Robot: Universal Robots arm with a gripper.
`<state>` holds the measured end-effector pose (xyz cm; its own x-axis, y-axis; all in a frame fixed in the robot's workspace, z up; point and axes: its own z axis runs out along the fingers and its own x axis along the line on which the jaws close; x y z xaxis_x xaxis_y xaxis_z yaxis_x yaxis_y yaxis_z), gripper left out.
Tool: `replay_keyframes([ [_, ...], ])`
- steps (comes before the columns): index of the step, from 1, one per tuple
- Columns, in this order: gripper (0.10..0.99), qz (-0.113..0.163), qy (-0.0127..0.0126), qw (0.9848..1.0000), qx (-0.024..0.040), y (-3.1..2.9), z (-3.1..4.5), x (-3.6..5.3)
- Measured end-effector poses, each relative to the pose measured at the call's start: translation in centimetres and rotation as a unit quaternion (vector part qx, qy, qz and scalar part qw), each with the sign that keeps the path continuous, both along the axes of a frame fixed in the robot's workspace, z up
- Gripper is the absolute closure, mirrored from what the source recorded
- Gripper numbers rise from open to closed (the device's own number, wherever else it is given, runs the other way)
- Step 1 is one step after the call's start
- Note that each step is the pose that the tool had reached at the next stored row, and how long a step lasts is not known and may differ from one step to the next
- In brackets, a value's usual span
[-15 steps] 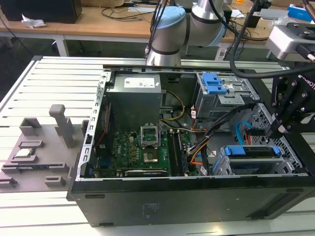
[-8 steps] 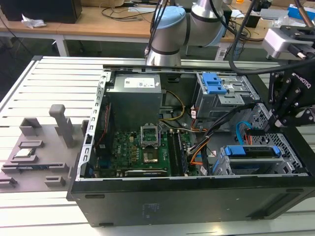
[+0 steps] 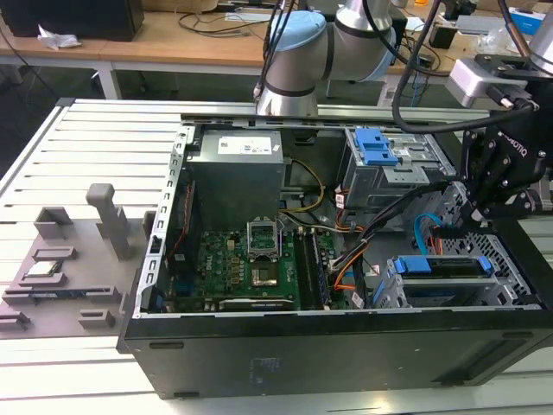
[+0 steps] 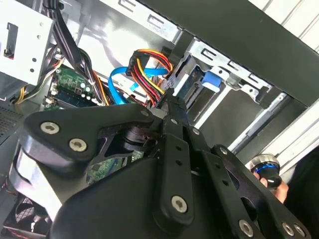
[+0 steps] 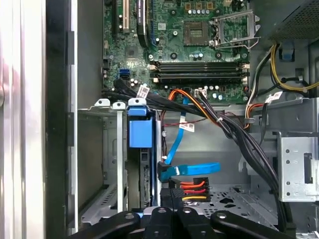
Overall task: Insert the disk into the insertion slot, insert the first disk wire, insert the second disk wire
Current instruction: 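Insert the first disk wire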
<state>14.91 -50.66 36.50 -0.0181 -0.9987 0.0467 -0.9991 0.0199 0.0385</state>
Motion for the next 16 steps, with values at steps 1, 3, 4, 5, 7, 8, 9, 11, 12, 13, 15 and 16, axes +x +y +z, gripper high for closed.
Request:
replay_keyframes([
  [1, 0.98, 0.0, 0.0, 1.0, -0.0001, 0.0, 0.0, 0.0],
  [3, 0.98, 0.0, 0.0, 1.0, -0.0001, 0.0, 0.0, 0.0],
  [4, 0.973, 0.0, 0.0, 1.0, -0.0001, 0.0, 0.0, 0.0],
  [5, 0.918, 0.0, 0.0, 1.0, -0.0001, 0.0, 0.0, 0.0],
  [7, 0.851, 0.0, 0.0, 1.0, -0.0001, 0.0, -0.01, 0.0],
  [8, 0.851, 0.0, 0.0, 1.0, -0.0001, 0.0, -0.01, 0.0],
  [9, 0.784, 0.0, 0.0, 1.0, -0.0001, 0.0, -0.01, 0.0],
  [11, 0.784, 0.0, 0.0, 1.0, -0.0001, 0.02, -0.1, -0.01],
  [12, 0.784, 0.0, 0.0, 1.0, -0.0003, 0.07, -0.22, -0.02],
  [13, 0.784, 0.0, 0.0, 1.0, -0.0008, 0.25, -0.42, -0.06],
  [15, 0.784, 0.0, 0.0, 1.0, -0.0061, 0.37, -0.84, -0.15],
  [16, 0.784, 0.0, 0.0, 1.0, -0.0088, 0.37, -0.96, -0.18],
])
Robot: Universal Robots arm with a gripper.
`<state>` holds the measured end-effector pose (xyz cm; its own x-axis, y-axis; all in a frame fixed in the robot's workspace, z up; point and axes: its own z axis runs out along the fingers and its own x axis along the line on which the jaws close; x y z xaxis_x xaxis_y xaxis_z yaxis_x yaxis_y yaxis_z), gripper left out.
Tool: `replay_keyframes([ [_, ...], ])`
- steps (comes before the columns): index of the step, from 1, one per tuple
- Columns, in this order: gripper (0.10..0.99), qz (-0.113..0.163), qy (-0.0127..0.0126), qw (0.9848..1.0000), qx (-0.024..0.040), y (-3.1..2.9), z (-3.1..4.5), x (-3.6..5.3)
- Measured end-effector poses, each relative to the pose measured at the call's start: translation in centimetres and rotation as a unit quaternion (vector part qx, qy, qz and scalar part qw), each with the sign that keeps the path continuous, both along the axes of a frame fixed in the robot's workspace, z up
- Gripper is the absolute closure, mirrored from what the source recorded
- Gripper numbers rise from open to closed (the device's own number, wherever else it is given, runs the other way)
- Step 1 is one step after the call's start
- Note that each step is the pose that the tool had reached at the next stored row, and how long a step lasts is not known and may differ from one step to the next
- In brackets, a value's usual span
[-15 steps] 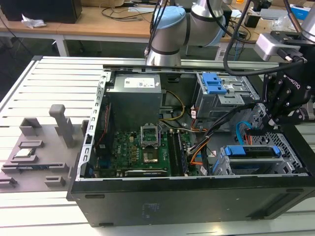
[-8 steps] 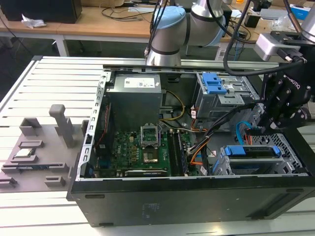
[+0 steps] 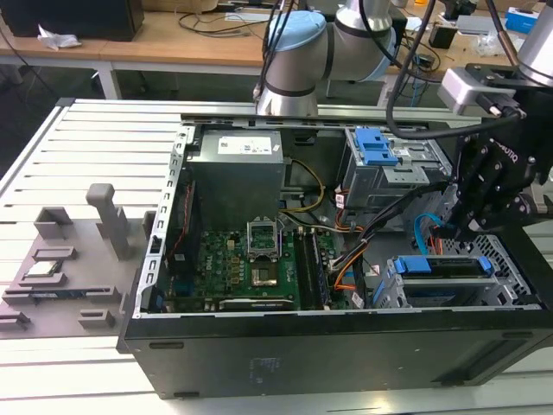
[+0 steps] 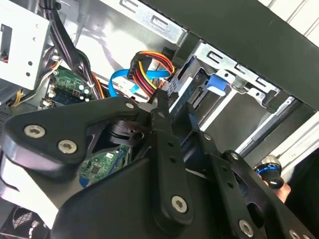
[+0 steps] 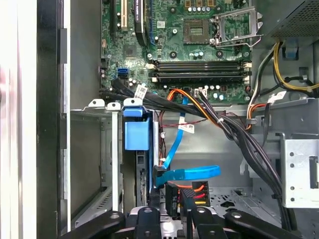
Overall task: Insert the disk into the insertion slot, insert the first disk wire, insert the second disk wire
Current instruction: 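Insert the first disk wire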
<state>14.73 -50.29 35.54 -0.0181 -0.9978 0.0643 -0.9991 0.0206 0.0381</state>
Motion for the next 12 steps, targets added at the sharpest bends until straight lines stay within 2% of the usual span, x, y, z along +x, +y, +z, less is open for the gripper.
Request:
replay_keyframes([
  [1, 0.784, 0.0, 0.0, 1.0, -0.0018, 0.0, -0.18, -0.02],
  [6, 0.8, 0.0, 0.0, 1.0, -0.0019, 0.0, -0.2, -0.02],
  [8, 0.918, 0.0, 0.0, 1.0, -0.0019, 0.0, -0.21, -0.02],
  [12, 0.918, 0.0, 0.0, 1.0, -0.0017, -0.12, -0.24, -0.02],
])
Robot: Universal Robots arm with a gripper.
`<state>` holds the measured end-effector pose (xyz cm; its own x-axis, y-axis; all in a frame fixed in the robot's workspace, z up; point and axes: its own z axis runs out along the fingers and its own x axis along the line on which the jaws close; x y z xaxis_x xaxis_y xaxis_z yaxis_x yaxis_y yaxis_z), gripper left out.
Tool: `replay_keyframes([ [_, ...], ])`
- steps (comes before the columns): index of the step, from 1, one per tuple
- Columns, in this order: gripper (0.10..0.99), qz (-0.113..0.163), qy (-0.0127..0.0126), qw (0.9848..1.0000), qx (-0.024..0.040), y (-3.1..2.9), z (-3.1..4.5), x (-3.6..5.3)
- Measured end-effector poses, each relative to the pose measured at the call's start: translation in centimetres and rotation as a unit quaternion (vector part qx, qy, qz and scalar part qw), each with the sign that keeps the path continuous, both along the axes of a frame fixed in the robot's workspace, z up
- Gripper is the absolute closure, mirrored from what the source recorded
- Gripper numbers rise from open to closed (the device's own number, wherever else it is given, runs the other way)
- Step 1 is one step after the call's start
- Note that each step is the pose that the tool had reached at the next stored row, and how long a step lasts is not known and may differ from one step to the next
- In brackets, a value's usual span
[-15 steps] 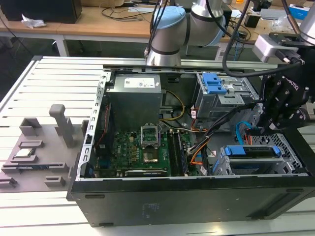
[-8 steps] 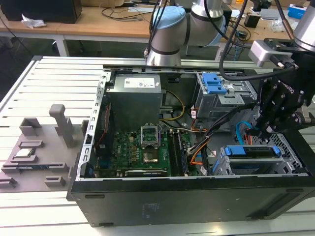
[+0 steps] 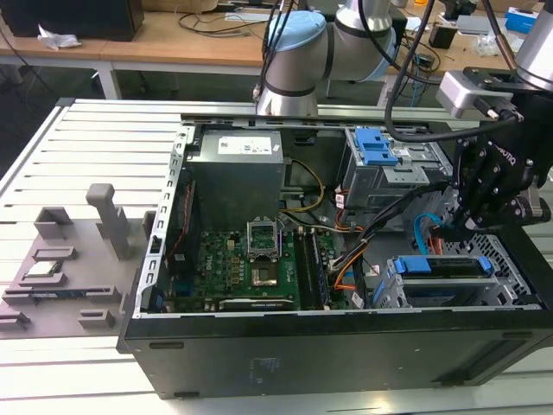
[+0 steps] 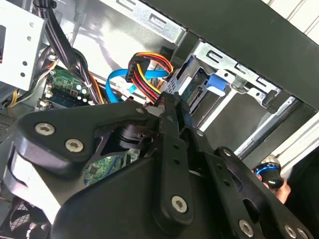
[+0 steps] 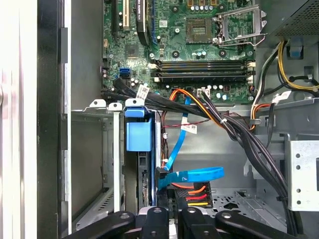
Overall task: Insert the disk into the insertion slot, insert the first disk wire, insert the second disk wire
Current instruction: 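Insert the first disk wire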
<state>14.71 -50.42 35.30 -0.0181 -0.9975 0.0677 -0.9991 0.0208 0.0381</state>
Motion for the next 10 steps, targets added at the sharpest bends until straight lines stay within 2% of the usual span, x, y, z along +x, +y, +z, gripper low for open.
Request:
replay_keyframes([
  [2, 0.918, 0.0, 0.0, 1.0, -0.0008, -0.47, 0.0, 0.0],
  [5, 0.918, 0.0, 0.0, 1.0, -0.0034, -1.71, -0.14, 0.07],
  [10, 0.918, 0.0, 0.0002, 1.0, -0.004, -1.96, -0.7, 0.59],
])
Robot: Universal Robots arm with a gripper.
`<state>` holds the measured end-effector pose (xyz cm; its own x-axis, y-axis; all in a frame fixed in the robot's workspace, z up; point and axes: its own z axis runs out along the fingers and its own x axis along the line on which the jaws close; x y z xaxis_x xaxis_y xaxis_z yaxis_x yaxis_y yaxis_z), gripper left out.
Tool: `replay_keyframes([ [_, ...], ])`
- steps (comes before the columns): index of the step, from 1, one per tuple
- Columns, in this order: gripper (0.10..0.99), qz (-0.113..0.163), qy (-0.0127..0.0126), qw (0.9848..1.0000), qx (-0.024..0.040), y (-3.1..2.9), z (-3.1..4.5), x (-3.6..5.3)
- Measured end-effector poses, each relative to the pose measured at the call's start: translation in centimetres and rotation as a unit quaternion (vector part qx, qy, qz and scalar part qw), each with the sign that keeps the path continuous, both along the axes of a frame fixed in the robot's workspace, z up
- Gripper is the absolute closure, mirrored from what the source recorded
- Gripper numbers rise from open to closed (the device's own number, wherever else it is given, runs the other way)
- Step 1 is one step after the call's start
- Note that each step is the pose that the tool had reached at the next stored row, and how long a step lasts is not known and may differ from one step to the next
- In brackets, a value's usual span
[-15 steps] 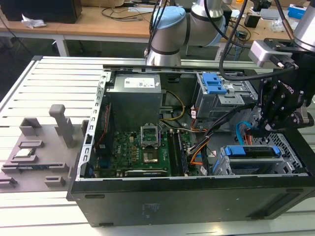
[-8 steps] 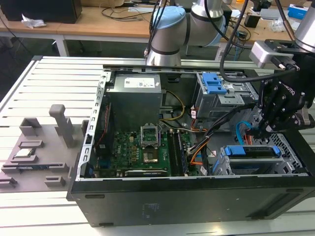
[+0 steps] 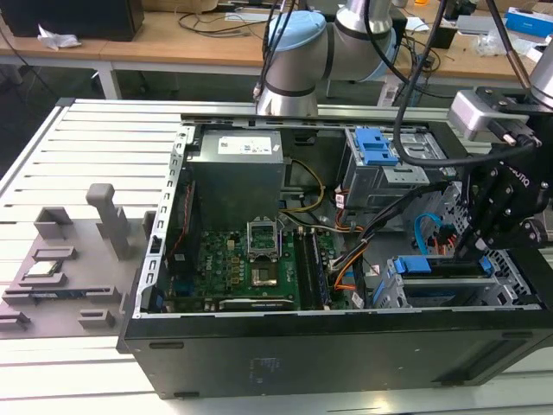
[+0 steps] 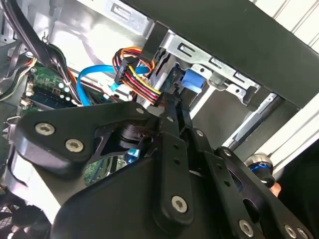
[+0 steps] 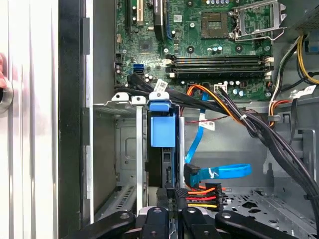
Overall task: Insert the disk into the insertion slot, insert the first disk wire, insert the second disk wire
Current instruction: 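Insert the first disk wire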
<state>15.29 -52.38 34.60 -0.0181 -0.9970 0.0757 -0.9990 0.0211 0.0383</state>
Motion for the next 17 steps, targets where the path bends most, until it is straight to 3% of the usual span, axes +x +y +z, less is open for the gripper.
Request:
replay_keyframes([
  [17, 0.918, 0.0, 0.0, 1.0, -0.0005, 0.24, -1.06, 0.11],
])
